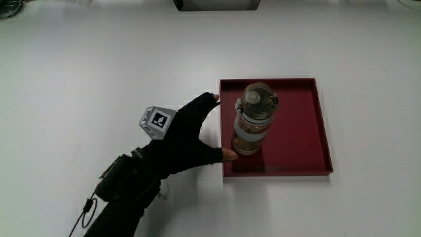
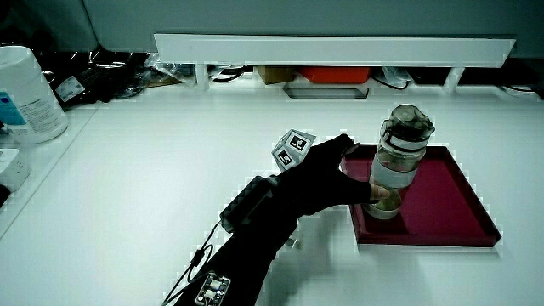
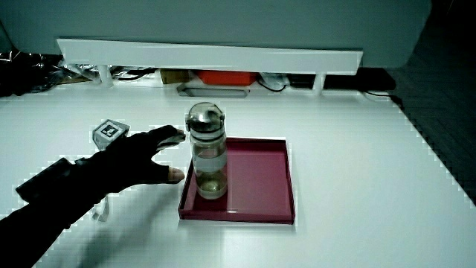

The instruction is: Pick bottle

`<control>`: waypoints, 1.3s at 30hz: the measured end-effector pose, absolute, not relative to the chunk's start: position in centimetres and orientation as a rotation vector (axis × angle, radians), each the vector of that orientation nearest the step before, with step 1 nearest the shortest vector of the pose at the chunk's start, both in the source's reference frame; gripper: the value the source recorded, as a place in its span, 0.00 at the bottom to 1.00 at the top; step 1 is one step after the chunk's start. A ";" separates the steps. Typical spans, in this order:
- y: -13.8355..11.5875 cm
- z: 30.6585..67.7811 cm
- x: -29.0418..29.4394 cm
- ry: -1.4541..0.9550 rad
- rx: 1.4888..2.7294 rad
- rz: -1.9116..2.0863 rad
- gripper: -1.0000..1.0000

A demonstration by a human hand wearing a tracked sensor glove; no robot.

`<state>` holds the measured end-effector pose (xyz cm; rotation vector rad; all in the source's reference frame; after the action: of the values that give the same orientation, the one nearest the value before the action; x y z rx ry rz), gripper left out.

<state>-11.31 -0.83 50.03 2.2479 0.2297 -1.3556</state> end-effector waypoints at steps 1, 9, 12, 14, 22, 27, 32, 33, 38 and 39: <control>-0.8 50.2 -11.1 0.214 2.247 -1.339 0.50; -0.7 52.0 -9.6 0.199 2.197 -1.367 0.50; -0.8 52.4 -9.0 0.196 2.193 -1.375 0.50; -0.7 52.6 -8.6 0.196 2.176 -1.404 0.50; -0.4 53.8 -7.7 0.161 2.168 -1.427 0.50; -0.2 53.7 -7.5 0.137 2.168 -1.426 0.50; -0.1 54.0 -7.6 0.143 2.175 -1.472 0.50; -0.1 54.0 -7.7 0.123 2.191 -1.460 0.53; 0.1 53.6 -7.6 0.097 2.234 -1.469 0.69; 0.1 54.0 -7.6 0.131 2.244 -1.520 0.72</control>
<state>-7.60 0.13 54.04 2.2442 0.1307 -1.5204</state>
